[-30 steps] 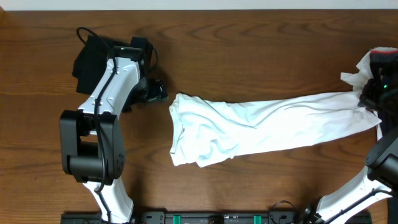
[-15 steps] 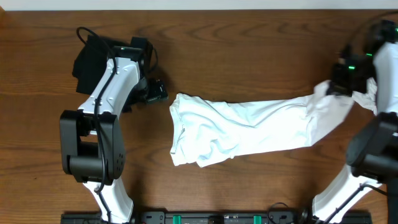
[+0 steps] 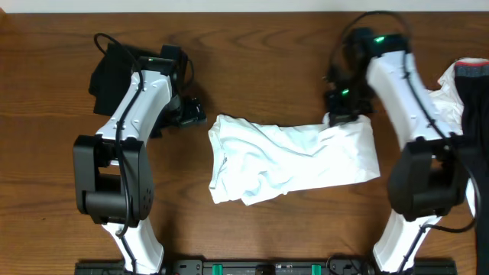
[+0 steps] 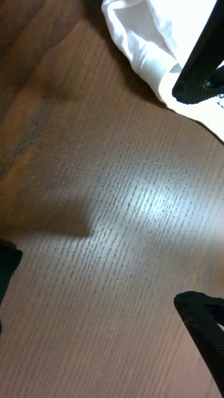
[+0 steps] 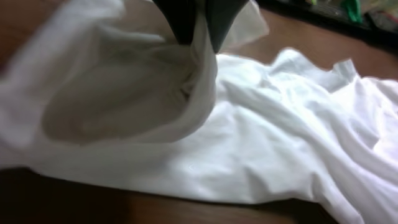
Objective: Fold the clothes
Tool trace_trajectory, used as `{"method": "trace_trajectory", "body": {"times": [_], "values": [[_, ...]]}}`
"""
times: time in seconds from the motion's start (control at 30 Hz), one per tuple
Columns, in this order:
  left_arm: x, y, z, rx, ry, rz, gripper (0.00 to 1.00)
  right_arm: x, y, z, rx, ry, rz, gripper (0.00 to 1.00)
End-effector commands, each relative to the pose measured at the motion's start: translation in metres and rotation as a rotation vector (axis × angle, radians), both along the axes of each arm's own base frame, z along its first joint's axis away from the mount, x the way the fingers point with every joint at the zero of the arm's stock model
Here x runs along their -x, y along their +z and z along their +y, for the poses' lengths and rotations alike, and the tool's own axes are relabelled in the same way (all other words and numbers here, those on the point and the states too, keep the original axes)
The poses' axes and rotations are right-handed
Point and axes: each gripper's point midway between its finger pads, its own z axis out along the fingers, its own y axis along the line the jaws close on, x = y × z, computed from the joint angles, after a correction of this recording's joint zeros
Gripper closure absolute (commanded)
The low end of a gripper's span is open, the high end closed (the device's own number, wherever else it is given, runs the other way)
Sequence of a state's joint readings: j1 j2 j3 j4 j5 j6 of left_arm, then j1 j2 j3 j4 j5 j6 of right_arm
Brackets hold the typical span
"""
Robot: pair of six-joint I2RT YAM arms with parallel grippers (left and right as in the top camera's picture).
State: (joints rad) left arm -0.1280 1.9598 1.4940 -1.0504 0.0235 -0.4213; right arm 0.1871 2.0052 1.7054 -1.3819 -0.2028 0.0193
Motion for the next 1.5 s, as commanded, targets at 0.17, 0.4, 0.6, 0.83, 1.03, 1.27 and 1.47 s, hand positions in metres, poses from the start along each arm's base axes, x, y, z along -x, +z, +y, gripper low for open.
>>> {"method": "trace_trajectory", "body": {"times": [0.17, 0.4, 0.6, 0.83, 1.03, 1.27, 1.47], "values": [[0.004, -0.006, 0.001, -0.004, 0.0, 0.025, 0.02, 0.027, -0.048, 0.056, 0.004, 0.025, 0.005, 0.97], [0.004, -0.006, 0.001, -0.004, 0.0, 0.025, 0.02, 0.039, -0.055, 0.076, -0.015, 0.102, 0.004, 0.78], [0.004, -0.006, 0.001, -0.004, 0.0, 0.026, 0.02, 0.042, -0.012, 0.087, -0.202, 0.236, 0.043, 0.63], [0.004, -0.006, 0.001, -0.004, 0.0, 0.026, 0.02, 0.031, 0.015, 0.058, -0.175, 0.171, 0.009, 0.54], [0.004, -0.006, 0.001, -0.004, 0.0, 0.025, 0.02, 0.05, 0.005, 0.049, -0.158, 0.154, 0.091, 0.65], [0.004, -0.006, 0.001, -0.004, 0.0, 0.025, 0.02, 0.08, -0.038, 0.05, -0.141, 0.176, 0.168, 0.82], [0.004, -0.006, 0.001, -0.004, 0.0, 0.026, 0.02, 0.095, -0.082, 0.059, -0.192, 0.193, 0.147, 0.79]]}}
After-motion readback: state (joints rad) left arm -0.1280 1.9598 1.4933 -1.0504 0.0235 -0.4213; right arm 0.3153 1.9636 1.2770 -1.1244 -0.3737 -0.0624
